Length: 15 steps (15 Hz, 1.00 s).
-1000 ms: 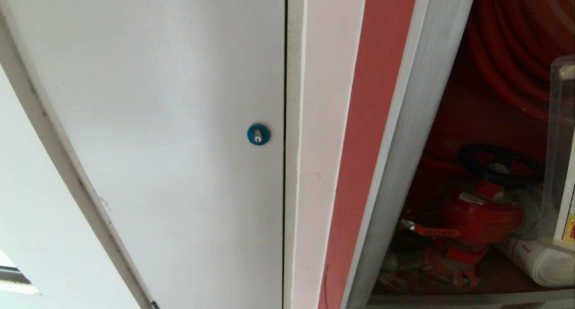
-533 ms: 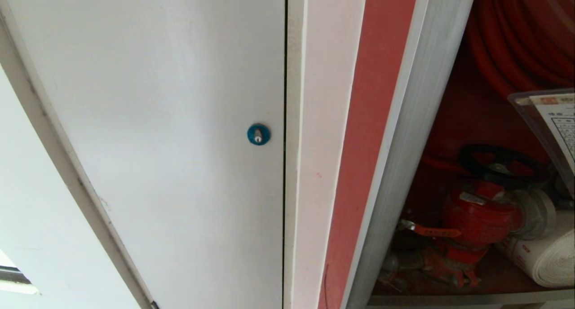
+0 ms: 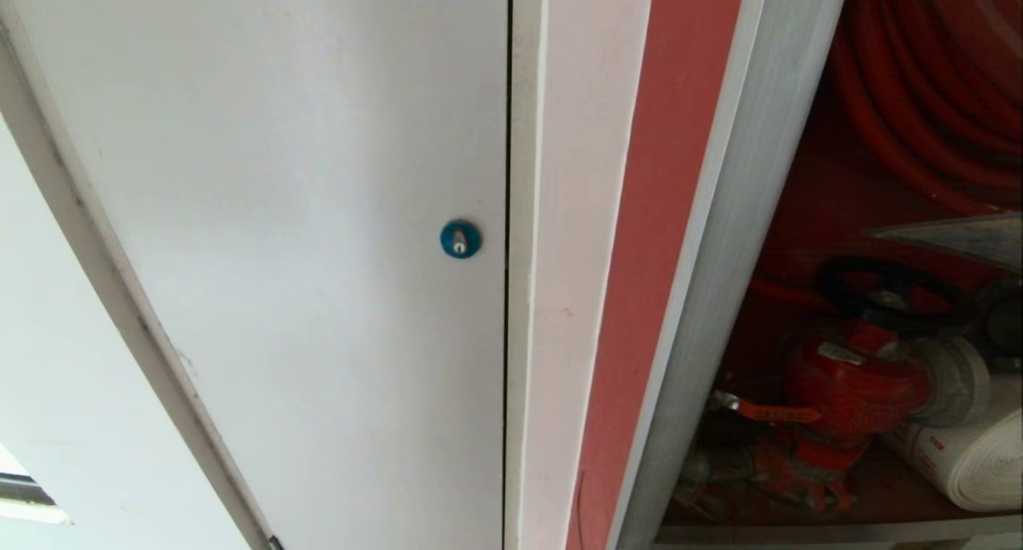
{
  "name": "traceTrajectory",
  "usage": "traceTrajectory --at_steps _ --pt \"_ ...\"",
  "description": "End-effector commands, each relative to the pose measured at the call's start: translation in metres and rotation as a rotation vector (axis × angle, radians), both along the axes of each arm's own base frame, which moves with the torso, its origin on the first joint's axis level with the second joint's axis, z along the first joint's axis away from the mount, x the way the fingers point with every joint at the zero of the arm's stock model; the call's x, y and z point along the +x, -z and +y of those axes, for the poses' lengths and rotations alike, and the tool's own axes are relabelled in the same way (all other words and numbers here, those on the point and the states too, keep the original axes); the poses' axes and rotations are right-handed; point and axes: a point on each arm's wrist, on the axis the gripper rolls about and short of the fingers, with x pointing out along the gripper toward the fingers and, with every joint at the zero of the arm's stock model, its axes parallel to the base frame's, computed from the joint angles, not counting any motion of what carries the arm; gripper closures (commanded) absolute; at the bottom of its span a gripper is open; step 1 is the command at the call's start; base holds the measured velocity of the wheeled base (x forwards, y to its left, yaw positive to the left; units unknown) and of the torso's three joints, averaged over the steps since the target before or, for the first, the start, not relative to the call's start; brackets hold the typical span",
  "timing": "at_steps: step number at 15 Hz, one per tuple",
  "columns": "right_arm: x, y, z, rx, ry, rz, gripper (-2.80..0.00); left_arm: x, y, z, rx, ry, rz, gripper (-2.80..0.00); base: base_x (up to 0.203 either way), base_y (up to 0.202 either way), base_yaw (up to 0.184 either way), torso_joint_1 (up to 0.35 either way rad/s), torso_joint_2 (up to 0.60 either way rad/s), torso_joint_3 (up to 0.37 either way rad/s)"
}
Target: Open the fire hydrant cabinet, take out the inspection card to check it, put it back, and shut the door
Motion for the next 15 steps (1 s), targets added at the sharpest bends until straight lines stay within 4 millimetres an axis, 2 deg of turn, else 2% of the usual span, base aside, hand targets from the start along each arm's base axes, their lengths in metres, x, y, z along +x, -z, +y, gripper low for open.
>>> traceTrajectory --at_steps 1,3,6,10,15 --pt "0.015 0.001 0.002 -0.083 0.002 0.069 0.0 0.0 0.001 0.0 0.0 0.0 0.002 0.0 0.0 0.0 0.0 0.0 0.0 0.0" --pt "0.025 -0.004 0.001 -0.183 -0.012 0.118 0.0 0.0 0.001 0.0 0.0 0.0 0.002 0.0 0.0 0.0 0.0 0.0 0.0 0.0" --pt "0.046 -0.007 -0.002 -0.173 -0.044 0.139 0.0 0.0 0.001 0.0 0.0 0.0 0.002 0.0 0.0 0.0 0.0 0.0 0.0 0.0" --pt "0.079 -0.007 -0.019 -0.179 -0.097 0.141 0.0 0.0 0.001 0.0 0.0 0.0 0.002 0.0 0.0 0.0 0.0 0.0 0.0 0.0" --pt "0.106 0.0 -0.029 -0.173 -0.088 0.181 0.0 0.0 0.001 0.0 0.0 0.0 0.002 0.0 0.0 0.0 0.0 0.0 0.0 0.0"
